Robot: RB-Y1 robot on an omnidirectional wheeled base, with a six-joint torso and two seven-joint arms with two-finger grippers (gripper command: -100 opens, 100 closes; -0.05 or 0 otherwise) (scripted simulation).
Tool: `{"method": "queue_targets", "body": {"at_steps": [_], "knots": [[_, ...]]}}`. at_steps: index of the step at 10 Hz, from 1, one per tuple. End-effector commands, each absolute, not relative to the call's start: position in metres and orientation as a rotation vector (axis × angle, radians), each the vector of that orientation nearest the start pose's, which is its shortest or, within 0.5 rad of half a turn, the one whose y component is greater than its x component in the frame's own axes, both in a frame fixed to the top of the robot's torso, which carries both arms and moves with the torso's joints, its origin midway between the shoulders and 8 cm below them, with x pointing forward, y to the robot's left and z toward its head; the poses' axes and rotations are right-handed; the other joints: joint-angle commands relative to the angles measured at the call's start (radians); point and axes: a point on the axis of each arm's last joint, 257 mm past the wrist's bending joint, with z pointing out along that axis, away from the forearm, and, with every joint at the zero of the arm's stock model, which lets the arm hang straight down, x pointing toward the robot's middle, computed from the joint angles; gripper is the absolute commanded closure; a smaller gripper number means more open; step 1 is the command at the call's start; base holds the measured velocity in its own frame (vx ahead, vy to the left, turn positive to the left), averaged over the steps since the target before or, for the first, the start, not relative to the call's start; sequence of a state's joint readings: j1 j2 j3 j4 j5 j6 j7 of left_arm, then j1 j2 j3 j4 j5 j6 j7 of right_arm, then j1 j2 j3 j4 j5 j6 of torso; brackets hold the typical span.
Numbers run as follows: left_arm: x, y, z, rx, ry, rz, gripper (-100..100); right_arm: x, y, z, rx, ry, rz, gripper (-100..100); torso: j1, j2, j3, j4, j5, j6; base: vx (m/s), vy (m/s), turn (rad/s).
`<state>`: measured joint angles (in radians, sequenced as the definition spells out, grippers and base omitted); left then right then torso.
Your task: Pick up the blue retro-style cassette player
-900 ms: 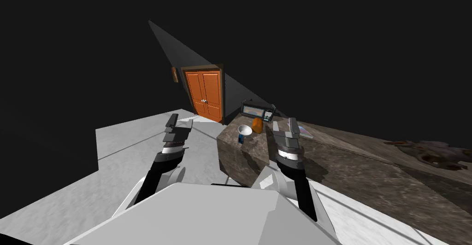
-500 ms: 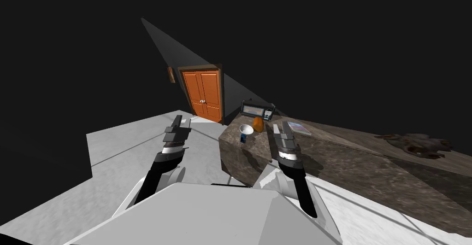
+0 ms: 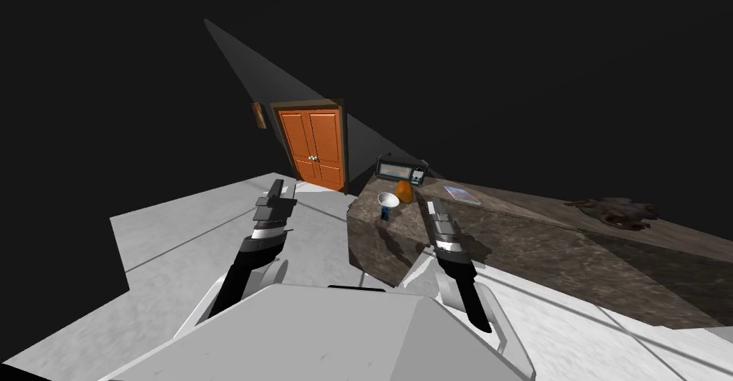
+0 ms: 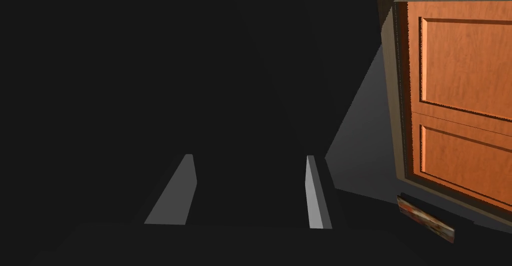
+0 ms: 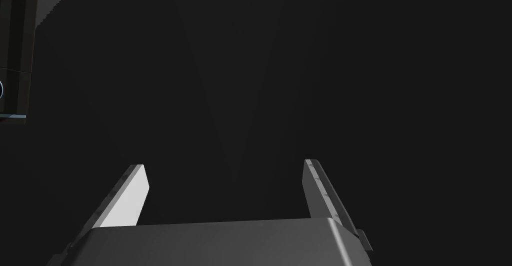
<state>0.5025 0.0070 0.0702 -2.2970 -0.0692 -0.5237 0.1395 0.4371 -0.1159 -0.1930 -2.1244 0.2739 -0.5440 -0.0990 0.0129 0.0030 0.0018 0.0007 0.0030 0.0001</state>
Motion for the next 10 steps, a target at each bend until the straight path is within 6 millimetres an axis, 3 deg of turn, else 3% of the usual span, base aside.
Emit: {"method": "queue_targets", "body": {"at_steps": [1, 6, 7, 8, 10], "knots": [[0.334, 0.291, 0.036, -0.62, 0.598, -1.327, 0, 0.37, -0.326, -0.033, 0.459, 0.917, 0.943, -100, 0.0, 0.0, 0.0, 0.0, 0.0, 0.0, -0.01, 0.208, -0.11], [0.334, 0.291, 0.036, -0.62, 0.598, -1.327, 0, 0.373, -0.389, -0.102, 0.434, 1.087, 0.632, -100, 0.003, -0.002, -0.001, 0.0, 0.001, 0.0, -0.015, 0.229, -0.09], [0.334, 0.291, 0.036, -0.62, 0.598, -1.327, 0, 0.371, -0.403, -0.117, 0.427, 1.125, 0.565, -100, 0.002, -0.004, -0.002, -0.001, 0.001, 0.0, 0.016, 0.194, -0.07], [0.334, 0.291, 0.036, -0.62, 0.598, -1.327, 0, 0.372, -0.404, -0.121, 0.431, 1.132, 0.562, -100, 0.0, -0.005, -0.003, -0.001, 0.0, 0.0, 0.01, 0.134, -0.021], [0.334, 0.291, 0.036, -0.62, 0.598, -1.327, 0, 0.365, -0.431, -0.149, 0.413, 1.204, 0.431, -100, -0.004, -0.005, -0.003, -0.001, -0.001, 0.0, 0.001, 0.156, -0.041]]}}
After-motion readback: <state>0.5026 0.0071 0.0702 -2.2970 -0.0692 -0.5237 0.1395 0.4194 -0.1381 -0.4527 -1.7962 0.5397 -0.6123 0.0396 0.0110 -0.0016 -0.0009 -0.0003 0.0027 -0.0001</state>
